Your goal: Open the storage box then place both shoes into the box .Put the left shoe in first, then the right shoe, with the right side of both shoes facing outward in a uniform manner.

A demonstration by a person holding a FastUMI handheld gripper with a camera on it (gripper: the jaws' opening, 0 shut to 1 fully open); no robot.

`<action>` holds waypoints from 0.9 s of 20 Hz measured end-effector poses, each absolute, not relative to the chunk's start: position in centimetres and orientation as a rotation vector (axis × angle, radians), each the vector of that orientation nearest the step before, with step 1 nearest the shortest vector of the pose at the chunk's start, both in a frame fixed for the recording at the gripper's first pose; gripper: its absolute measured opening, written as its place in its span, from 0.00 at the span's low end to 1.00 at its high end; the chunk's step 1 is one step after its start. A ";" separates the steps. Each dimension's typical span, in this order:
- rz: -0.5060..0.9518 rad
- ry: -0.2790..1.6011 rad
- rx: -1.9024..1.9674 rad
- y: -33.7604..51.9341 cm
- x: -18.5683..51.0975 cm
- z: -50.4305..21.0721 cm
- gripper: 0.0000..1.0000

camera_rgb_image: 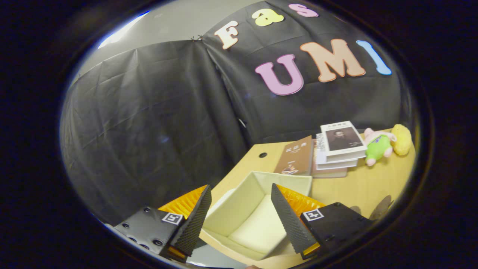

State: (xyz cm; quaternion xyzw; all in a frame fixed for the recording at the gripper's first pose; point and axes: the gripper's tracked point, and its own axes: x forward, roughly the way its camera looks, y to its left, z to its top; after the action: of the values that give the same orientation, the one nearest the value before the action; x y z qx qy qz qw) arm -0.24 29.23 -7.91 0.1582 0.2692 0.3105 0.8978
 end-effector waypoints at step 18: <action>0.387 0.821 0.001 8.8 -3.4 -26.9 0.87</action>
State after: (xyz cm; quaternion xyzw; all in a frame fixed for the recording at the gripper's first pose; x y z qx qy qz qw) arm -3.44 8.77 -26.90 0.0006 0.3966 0.1868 0.8988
